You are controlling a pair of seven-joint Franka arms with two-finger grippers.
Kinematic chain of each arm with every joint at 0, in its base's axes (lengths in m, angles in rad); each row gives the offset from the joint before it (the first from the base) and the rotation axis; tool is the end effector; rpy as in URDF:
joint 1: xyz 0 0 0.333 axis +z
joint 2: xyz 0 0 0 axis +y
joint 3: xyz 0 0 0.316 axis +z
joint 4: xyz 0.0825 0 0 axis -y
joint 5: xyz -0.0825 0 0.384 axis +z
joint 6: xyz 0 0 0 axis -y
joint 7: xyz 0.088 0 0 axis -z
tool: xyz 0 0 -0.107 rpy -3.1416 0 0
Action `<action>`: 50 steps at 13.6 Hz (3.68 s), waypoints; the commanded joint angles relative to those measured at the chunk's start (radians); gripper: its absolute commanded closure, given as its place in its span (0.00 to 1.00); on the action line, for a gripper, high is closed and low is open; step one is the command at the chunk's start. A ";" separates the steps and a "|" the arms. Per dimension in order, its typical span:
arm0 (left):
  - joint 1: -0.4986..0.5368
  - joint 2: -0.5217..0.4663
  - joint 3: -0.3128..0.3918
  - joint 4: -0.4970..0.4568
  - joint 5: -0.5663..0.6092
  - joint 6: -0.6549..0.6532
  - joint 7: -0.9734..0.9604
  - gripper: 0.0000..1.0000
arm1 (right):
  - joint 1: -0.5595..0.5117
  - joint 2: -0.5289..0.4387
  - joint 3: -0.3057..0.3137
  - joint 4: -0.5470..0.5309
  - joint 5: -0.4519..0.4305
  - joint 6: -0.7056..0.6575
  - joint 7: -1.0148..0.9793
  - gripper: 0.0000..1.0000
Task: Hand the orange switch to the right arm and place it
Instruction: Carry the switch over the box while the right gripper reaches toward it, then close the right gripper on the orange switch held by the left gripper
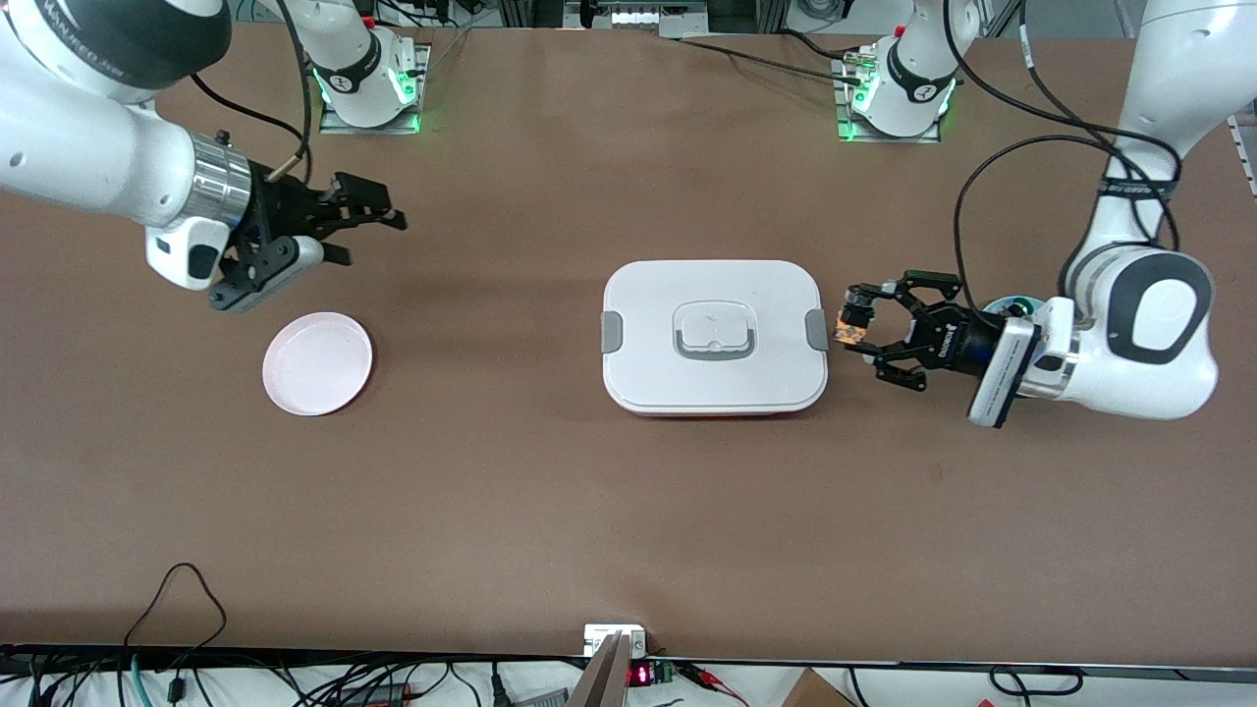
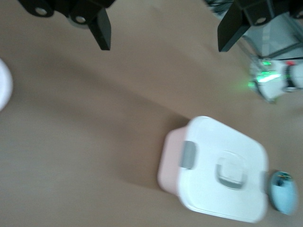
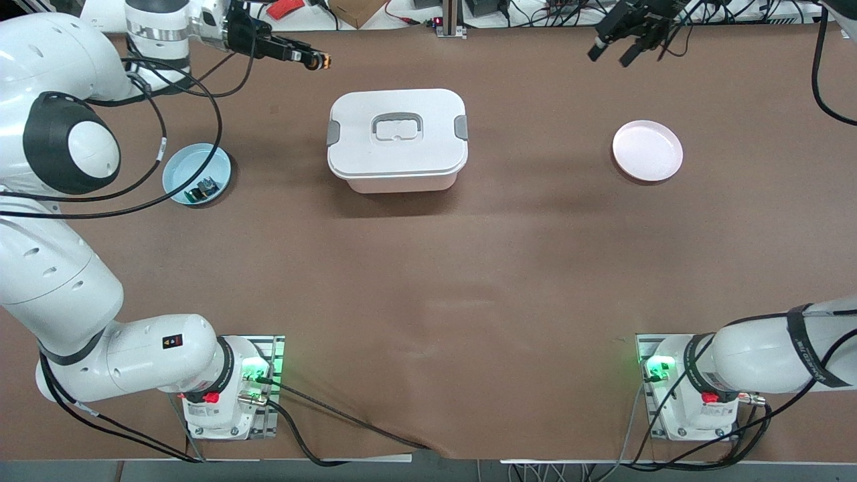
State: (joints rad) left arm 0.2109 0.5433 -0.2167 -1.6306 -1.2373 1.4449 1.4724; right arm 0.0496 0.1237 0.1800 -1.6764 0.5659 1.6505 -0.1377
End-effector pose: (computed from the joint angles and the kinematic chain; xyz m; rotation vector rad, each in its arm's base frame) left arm 0.6385 -0.0931 0.3564 1.4238 -0.8999 0.4493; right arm 0.5614 0.1809 0.5280 -2.5333 -0.3547 0.2253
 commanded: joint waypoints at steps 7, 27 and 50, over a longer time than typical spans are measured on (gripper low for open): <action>-0.157 0.003 0.000 0.011 -0.227 0.055 0.226 0.64 | 0.117 0.204 0.001 0.020 0.662 0.182 0.179 0.00; -0.266 -0.023 -0.093 -0.006 -0.383 0.339 0.215 0.65 | 0.406 0.344 -0.001 0.130 1.036 0.727 0.185 0.09; -0.266 -0.031 -0.101 -0.008 -0.381 0.338 0.175 0.63 | 0.404 0.367 -0.001 0.152 1.033 0.723 0.173 0.89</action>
State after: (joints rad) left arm -0.0563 0.5384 -0.3146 -1.6182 -1.5916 1.7696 1.6653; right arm 0.4476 0.4769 0.1806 -1.5527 1.5901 2.3694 0.0467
